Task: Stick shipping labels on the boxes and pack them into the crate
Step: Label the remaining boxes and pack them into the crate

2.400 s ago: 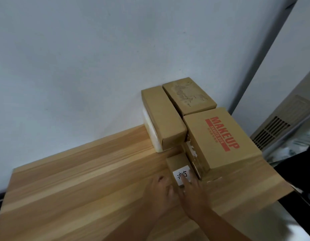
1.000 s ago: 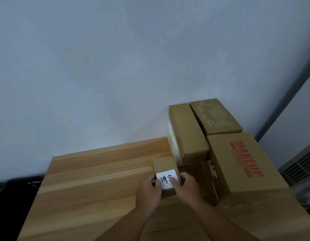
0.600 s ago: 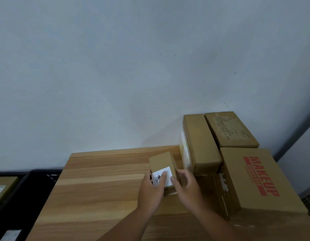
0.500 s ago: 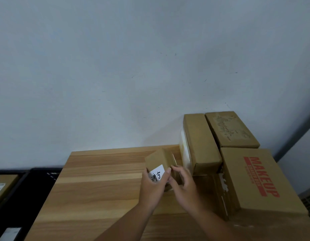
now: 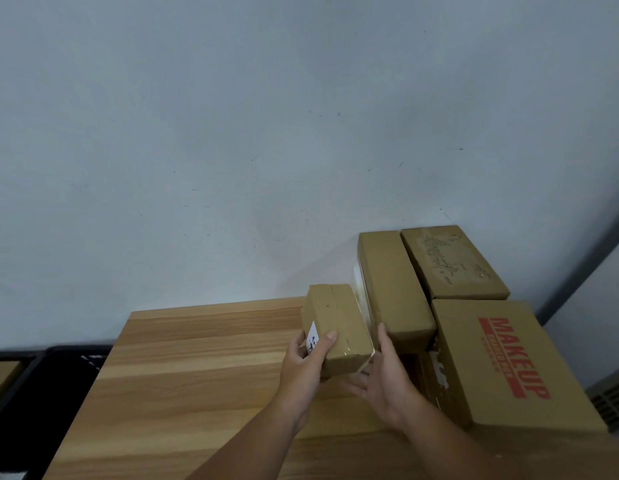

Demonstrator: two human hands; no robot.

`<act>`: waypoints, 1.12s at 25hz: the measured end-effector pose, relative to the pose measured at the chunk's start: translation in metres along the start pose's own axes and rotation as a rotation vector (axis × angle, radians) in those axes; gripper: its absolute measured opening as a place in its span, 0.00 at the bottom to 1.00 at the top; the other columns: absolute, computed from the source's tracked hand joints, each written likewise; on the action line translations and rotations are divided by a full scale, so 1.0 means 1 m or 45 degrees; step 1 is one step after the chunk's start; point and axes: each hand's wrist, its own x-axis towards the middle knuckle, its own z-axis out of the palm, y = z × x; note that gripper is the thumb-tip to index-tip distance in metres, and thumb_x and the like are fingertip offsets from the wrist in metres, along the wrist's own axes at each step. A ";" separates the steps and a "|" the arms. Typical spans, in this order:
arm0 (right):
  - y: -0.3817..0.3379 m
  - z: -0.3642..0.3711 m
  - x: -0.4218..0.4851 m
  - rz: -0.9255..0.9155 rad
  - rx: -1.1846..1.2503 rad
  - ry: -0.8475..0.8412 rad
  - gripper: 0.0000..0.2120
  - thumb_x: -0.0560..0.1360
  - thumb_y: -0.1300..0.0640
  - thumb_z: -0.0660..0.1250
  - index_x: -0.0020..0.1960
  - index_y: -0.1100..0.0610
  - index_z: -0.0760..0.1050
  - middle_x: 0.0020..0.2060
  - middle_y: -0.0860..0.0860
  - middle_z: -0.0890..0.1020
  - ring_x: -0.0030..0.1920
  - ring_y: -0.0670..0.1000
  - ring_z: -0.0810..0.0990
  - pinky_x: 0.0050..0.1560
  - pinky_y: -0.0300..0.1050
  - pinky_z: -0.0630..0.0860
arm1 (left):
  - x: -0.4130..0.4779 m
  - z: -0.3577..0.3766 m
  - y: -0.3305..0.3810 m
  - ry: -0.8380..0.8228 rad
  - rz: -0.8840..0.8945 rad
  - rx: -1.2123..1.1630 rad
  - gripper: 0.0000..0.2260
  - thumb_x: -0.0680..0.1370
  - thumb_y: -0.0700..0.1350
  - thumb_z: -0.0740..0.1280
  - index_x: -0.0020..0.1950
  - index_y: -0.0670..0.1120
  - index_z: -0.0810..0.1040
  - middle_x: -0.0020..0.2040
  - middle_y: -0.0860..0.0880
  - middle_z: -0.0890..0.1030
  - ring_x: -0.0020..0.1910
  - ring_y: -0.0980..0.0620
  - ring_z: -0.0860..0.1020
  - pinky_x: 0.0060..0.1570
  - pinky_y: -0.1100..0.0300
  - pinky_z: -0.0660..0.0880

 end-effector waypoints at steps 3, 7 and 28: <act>0.002 -0.005 0.003 -0.022 0.046 -0.081 0.23 0.79 0.33 0.59 0.67 0.42 0.76 0.62 0.53 0.83 0.61 0.56 0.82 0.63 0.60 0.78 | -0.003 -0.005 0.000 -0.134 0.034 0.126 0.33 0.66 0.67 0.74 0.68 0.57 0.77 0.55 0.57 0.86 0.53 0.61 0.83 0.55 0.59 0.81; 0.001 -0.006 0.010 -0.194 -0.025 0.126 0.19 0.76 0.43 0.70 0.63 0.51 0.79 0.56 0.54 0.84 0.55 0.55 0.85 0.52 0.58 0.84 | -0.001 -0.027 -0.001 -0.033 0.365 0.537 0.22 0.80 0.56 0.68 0.74 0.63 0.70 0.69 0.61 0.72 0.63 0.68 0.74 0.56 0.66 0.78; 0.164 0.198 -0.029 -0.430 -0.613 0.087 0.09 0.74 0.51 0.76 0.54 0.49 0.83 0.44 0.49 0.88 0.43 0.49 0.88 0.39 0.51 0.85 | -0.091 -0.283 -0.030 0.116 0.389 0.506 0.15 0.85 0.50 0.61 0.70 0.63 0.75 0.59 0.65 0.83 0.58 0.64 0.81 0.56 0.63 0.79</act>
